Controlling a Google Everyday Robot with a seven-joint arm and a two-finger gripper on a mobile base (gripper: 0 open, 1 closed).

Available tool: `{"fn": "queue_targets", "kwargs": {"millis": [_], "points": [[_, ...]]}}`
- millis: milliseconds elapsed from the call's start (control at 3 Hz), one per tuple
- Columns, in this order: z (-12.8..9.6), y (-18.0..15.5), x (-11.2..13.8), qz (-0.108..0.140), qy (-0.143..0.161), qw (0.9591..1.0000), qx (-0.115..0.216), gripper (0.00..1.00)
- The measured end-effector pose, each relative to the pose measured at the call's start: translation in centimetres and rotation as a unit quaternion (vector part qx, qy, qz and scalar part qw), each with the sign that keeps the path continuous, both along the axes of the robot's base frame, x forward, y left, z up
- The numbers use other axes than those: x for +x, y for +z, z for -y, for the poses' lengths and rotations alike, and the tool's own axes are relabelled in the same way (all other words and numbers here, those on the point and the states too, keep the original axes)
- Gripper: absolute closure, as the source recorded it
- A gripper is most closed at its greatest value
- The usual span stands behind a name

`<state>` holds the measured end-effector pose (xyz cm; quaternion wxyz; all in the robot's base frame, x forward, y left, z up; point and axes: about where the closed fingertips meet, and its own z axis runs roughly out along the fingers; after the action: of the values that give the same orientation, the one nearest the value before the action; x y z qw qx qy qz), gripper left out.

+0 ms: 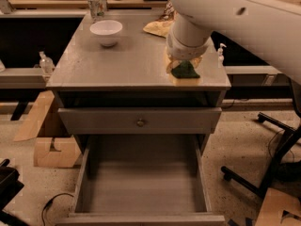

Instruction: Place sponge into middle drawer

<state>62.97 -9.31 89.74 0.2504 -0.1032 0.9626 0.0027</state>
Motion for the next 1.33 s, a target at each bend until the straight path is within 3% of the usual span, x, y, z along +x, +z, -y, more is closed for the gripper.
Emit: {"fn": "queue_targets", "kwargs": {"millis": [333,667,1000,1333], "points": [[1.7,-0.6,-5.2,0.012,0.048,0.9979,0.041,1.00],[3.3,-3.9,-8.6,0.010,0.075,0.9934,0.087,1.00],[3.5,-3.7,-9.4,0.012,0.091,0.9906,0.101,1.00],[3.2,-3.7,-9.4,0.012,0.094,0.9904,0.101,1.00]]}}
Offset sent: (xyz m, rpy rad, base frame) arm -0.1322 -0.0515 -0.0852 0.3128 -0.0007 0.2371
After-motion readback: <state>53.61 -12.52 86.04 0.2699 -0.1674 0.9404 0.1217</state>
